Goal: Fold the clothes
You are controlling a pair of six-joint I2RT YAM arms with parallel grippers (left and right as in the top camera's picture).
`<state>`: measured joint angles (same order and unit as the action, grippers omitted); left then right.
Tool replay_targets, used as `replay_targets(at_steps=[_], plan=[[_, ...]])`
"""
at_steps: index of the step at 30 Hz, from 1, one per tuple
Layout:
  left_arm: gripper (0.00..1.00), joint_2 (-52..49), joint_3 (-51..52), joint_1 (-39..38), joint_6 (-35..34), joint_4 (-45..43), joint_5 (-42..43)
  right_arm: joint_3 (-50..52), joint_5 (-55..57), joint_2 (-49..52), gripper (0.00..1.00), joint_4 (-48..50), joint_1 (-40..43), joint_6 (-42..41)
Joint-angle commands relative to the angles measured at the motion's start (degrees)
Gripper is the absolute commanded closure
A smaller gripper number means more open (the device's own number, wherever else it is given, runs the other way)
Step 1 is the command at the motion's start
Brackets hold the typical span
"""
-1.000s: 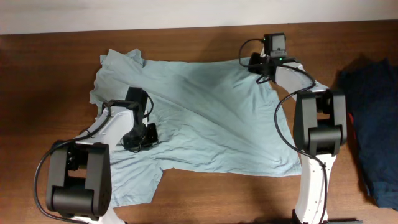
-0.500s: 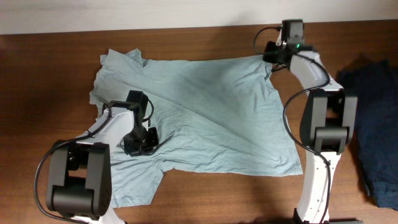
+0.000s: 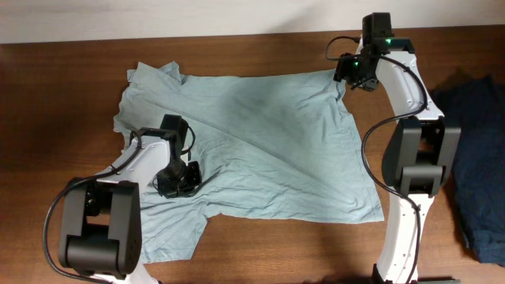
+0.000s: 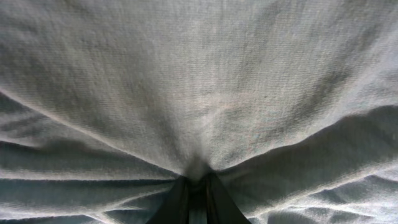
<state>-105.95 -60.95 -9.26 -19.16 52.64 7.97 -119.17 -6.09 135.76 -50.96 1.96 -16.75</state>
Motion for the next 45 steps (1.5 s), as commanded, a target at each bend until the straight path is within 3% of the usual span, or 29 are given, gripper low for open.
replay_targets(at_steps=[1, 8, 11, 12, 18, 19, 21, 22, 23, 24, 27, 31, 39, 42, 45], plan=[[0.89, -3.8, 3.43, -0.46, -0.7, -0.37, -0.24, 0.04, 0.22, 3.48, 0.42, 0.46, 0.24, -0.76], [0.89, -3.8, 3.43, -0.44, -0.7, -0.61, -0.24, 0.15, -2.29, 6.43, 0.62, 1.36, 0.17, -2.23], [0.89, -3.8, 3.43, -0.44, -0.7, -0.72, -0.24, 0.15, 0.17, 6.71, 0.9, 5.7, 0.55, -2.21], [0.89, -3.8, 3.43, -0.44, -0.7, -0.74, -0.24, 0.13, 1.62, 6.71, 0.94, 7.72, 0.76, -2.21], [0.89, -3.8, 3.43, -0.44, -0.68, -1.05, -0.24, 0.13, 3.82, 6.69, 0.96, 20.11, 3.19, -1.66], [0.89, -3.8, 3.43, -0.44, -0.68, -1.16, -0.24, 0.13, 3.21, 6.69, 0.96, 21.62, 3.45, -0.87], [0.89, -3.8, 3.43, -0.44, -0.68, -1.22, -0.26, 0.13, 2.89, 6.69, 0.67, 22.91, 3.69, 0.0], [0.89, -3.8, 3.43, -0.44, -0.57, -1.25, -0.26, 0.13, 2.91, 6.69, 0.44, 22.93, 3.69, 0.02], [0.89, -3.8, 3.43, -0.44, -0.55, -1.36, -0.24, 0.13, 2.89, 6.69, 0.29, 22.77, 3.69, 0.02], [0.89, -3.8, 3.43, -0.44, -0.55, -1.42, -0.24, 0.13, 2.89, 6.69, 0.24, 22.49, 3.69, 0.35], [0.89, -3.8, 3.43, -0.44, -0.52, -1.46, -0.28, 0.11, 2.93, 6.34, 0.18, 21.07, 4.04, 1.51], [0.89, -3.8, 3.43, -0.44, -0.52, -1.68, -0.46, -0.04, 1.81, 3.78, 0.19, 15.8, 5.22, 1.53], [0.89, -3.72, 2.73, -0.44, 1.25, -3.19, -1.03, -0.04, -3.54, -6.45, 0.34, -6.12, 5.62, 5.14], [0.89, -3.23, 0.81, -0.44, 3.65, -3.13, -3.08, -0.04, 1.46, -10.67, 0.33, -8.66, 5.62, 5.9], [0.86, -1.27, -4.44, -0.44, 4.94, -1.92, -8.11, -0.04, 3.34, -17.59, 0.26, -12.79, 5.62, 6.49]])
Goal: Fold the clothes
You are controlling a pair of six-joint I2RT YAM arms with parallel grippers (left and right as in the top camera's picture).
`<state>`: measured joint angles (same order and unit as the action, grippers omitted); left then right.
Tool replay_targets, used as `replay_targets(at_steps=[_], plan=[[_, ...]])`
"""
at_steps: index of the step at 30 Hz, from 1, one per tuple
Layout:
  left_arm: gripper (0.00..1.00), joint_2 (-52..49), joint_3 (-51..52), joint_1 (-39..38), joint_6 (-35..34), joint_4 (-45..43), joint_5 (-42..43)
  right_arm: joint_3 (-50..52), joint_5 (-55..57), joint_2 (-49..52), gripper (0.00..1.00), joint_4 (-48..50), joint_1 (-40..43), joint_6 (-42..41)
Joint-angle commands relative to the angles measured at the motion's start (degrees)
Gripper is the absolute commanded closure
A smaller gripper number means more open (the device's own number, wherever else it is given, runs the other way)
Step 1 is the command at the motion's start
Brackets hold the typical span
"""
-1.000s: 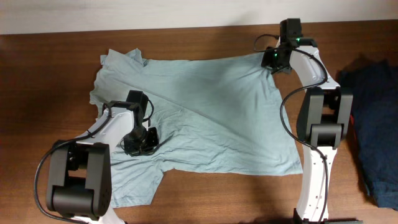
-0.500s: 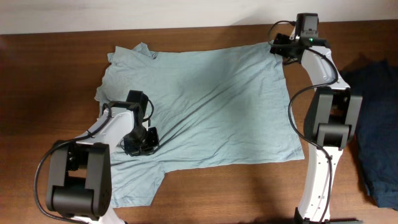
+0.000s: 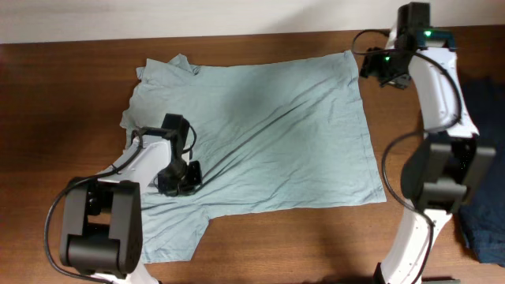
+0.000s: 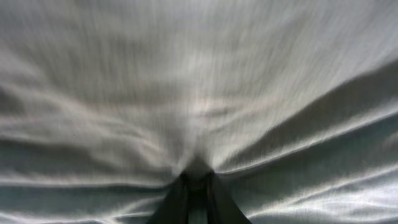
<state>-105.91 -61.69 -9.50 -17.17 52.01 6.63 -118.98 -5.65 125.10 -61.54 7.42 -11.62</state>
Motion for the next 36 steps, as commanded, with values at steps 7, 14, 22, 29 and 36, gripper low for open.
replay_targets(at_steps=[7, 14, 22, 29, 36], plan=[[0.54, 5.86, -13.75, 0.76, 3.87, -0.76, -20.52, -0.22, 2.16, -12.37, 0.25, -17.27, 0.04, 0.39], [0.62, 4.61, -14.21, 7.17, 14.05, -8.02, -11.54, 8.22, -12.2, -12.17, 0.24, -22.45, -0.02, 2.38], [0.8, -1.27, -14.21, 10.43, 23.85, -10.75, -1.27, 28.3, -12.09, -12.17, 0.7, -12.0, -2.16, 0.92], [0.89, -7.96, -14.21, 10.32, 27.39, -12.17, -0.81, 45.9, -7.17, -12.17, 0.96, 0.66, -3.65, -9.55], [0.91, -12.85, -14.21, 10.43, 28.04, -14.56, -2.01, 54.71, 1.66, -12.17, 0.96, 6.03, -3.58, -16.44]])
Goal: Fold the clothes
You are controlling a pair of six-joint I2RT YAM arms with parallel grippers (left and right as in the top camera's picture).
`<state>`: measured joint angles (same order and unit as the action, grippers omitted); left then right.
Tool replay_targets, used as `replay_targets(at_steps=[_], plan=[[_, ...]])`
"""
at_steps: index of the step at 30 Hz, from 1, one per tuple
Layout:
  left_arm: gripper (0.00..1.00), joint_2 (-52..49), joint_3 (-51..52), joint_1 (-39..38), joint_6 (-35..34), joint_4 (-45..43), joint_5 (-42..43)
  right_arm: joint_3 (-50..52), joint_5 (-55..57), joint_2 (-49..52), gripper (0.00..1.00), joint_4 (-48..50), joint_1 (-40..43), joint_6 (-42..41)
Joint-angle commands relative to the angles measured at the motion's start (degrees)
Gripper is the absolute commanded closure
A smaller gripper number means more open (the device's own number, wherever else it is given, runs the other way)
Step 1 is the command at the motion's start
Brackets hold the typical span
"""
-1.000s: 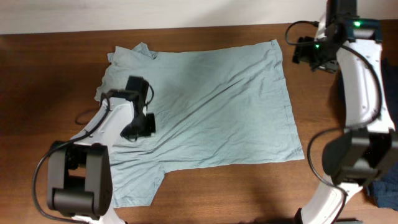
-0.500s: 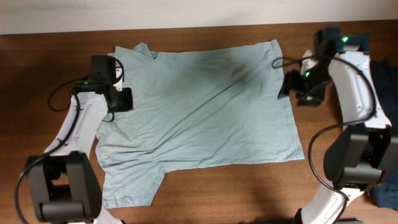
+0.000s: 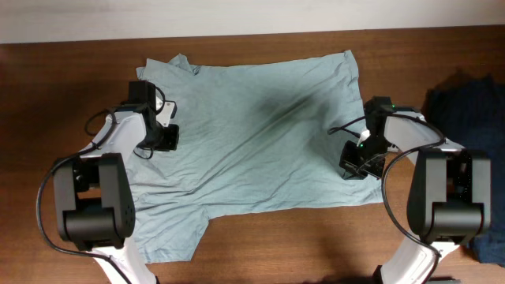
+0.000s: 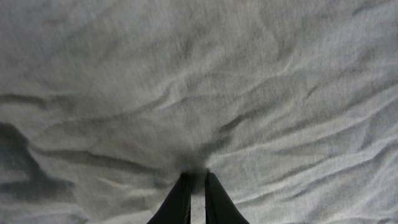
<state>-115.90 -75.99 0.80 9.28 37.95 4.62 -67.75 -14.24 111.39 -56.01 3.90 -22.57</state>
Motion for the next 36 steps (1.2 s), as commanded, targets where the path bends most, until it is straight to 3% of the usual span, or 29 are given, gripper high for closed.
replay_targets(at_steps=[1, 4, 12, 18, 19, 23, 24, 28, 33, 36], plan=[[0.9, -3.02, 0.09, 0.13, 1.62, -0.7, -0.13, 3.85, 12.31, 1.53, 0.96, -0.07, -0.07, -6.8], [0.91, -3.26, 0.09, 0.13, 1.57, -0.98, -0.59, 4.22, 17.46, 1.51, 0.96, -3.58, -0.09, -11.04], [0.9, -3.1, -0.37, 0.13, 1.57, -0.31, -1.18, 3.67, 18.6, 0.96, 0.96, -4.04, -0.09, -9.18], [0.85, -0.7, -10.45, 0.13, 1.46, 11.19, -1.18, 1.18, 13.81, -12.24, 0.94, -3.61, -0.09, -4.2], [0.84, -0.09, -12.66, 0.13, 1.27, 13.66, -1.2, 0.83, 13.81, -15.06, 0.91, -3.58, -0.09, -4.2], [0.77, 3.54, -22.05, 0.13, -0.02, 24.46, -2.73, -0.55, 13.84, -29.51, 0.58, -2.36, -0.09, -1.68], [0.77, 4.68, -24.57, 0.13, -0.15, 27.82, -2.71, -0.63, 13.81, -33.14, 0.44, -0.96, -0.09, 0.48], [0.77, 8.37, -28.79, 0.13, -0.61, 34.21, -2.73, -0.68, 13.81, -40.5, 0.19, 1.2, -0.09, 5.33], [0.78, 16.11, -29.59, 0.13, -0.7, 40.63, -4.61, -0.7, 13.29, -44.22, 0.08, 0.63, -0.09, 5.84], [0.79, 23.1, -29.59, 0.13, -5.6, 42.84, -12.11, -0.7, 13.2, -44.28, 0.05, 0.55, -0.09, 5.86]])
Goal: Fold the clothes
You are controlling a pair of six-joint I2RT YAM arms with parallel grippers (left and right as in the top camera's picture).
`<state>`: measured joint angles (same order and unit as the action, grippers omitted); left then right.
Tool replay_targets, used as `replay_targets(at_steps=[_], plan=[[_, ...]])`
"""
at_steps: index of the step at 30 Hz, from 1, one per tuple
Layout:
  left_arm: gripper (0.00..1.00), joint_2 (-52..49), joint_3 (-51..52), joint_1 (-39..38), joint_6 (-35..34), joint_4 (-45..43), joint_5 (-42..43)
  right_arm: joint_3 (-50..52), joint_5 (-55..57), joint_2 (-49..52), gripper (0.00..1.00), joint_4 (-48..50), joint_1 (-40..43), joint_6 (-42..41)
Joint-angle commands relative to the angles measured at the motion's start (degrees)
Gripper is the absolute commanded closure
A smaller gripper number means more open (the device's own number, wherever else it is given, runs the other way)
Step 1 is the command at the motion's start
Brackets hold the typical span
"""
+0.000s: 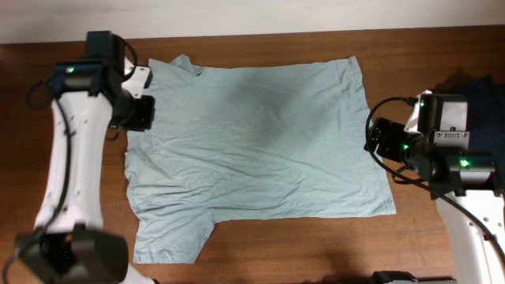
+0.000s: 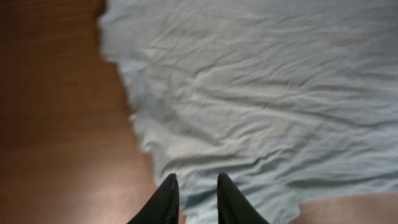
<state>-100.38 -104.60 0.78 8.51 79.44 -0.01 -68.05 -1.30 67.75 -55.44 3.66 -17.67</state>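
Observation:
A light blue T-shirt lies spread flat on the wooden table, hem to the right and one sleeve at the lower left. My left gripper hangs above the shirt's left edge. In the left wrist view the left gripper is open with nothing between its fingers, and the shirt's edge lies well below. My right gripper is at the shirt's right edge. Whether its fingers are apart does not show.
A pile of dark blue clothes lies at the right edge of the table, partly behind the right arm. Bare wood runs along the left side and along the front edge.
The left gripper was shut low on the cloth near the left sleeve; now it is open, higher and further left. The right arm has drawn back to the right edge. The shirt lies flatter.
First the shirt lay skewed and creased, my left gripper pinching it at the lower left and my right at the far right corner. Then the right corner was further right and the cloth stretched. Then both grippers were low on the shirt's sides. Now both are off it.

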Motion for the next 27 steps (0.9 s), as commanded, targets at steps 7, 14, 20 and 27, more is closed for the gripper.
replay_targets(at_steps=[7, 14, 20, 27], plan=[[0.74, 21.53, -0.79, 0.15, -16.7, 7.1, -16.98, -0.39, 0.26, -0.61, 0.03, -0.04, 0.15, 0.96], [0.7, 24.24, 11.78, 1.38, -27.3, 7.74, -15.98, -0.39, 0.26, 0.81, 0.03, -0.44, 0.15, 0.94], [0.69, 24.24, 29.31, 3.69, -33.2, 0.66, -2.64, -0.39, 0.24, 2.8, 0.02, -1.51, 0.15, 0.94], [0.69, 24.24, 48.68, 3.67, -38.64, -3.78, 7.52, -0.39, 0.26, 6.58, 0.02, -1.77, 0.15, 0.96]])
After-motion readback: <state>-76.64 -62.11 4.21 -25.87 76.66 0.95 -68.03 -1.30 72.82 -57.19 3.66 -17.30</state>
